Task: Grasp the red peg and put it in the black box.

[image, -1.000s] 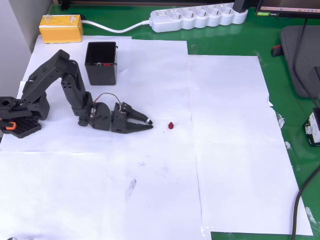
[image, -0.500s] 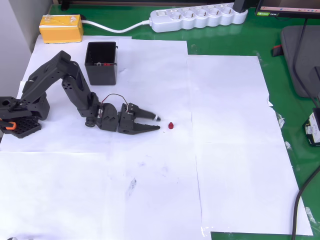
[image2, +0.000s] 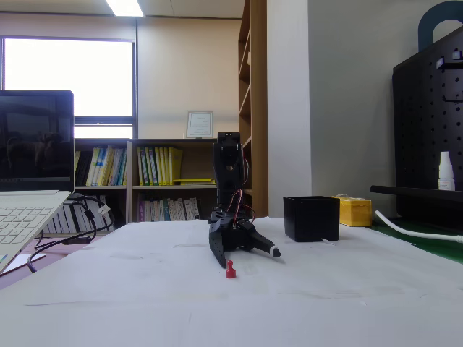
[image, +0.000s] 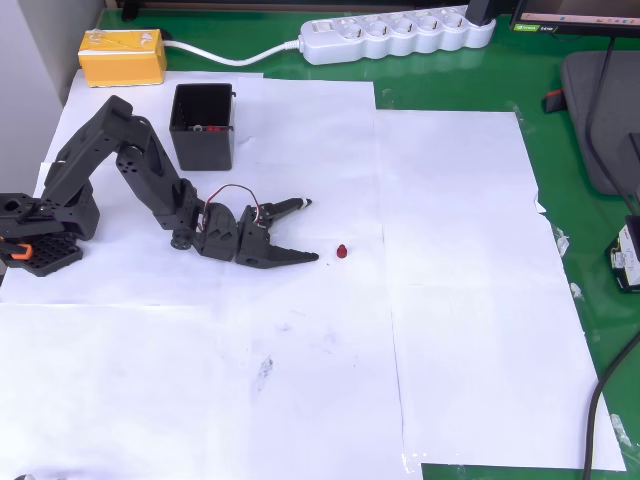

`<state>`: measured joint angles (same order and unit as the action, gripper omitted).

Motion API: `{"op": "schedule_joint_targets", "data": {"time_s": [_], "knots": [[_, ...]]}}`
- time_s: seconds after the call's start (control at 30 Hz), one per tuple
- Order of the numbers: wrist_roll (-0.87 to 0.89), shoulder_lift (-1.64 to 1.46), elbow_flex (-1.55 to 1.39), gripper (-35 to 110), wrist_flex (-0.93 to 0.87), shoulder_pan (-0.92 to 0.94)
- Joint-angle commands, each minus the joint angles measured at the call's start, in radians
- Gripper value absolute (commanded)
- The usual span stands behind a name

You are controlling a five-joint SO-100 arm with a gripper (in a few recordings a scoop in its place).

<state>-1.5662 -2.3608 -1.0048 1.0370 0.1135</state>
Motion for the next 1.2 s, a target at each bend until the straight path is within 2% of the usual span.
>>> {"op": "schedule_joint_targets", "data": {"time_s": [0.0, 0.43, 1.17], "knots": [[-0.015, 0.028, -0.049, 43, -0.075, 0.014], [-0.017, -0.04, -0.222, 43, -0.133, 0.032], [0.003, -0.101, -0.336, 43, -0.158, 0.021]]}}
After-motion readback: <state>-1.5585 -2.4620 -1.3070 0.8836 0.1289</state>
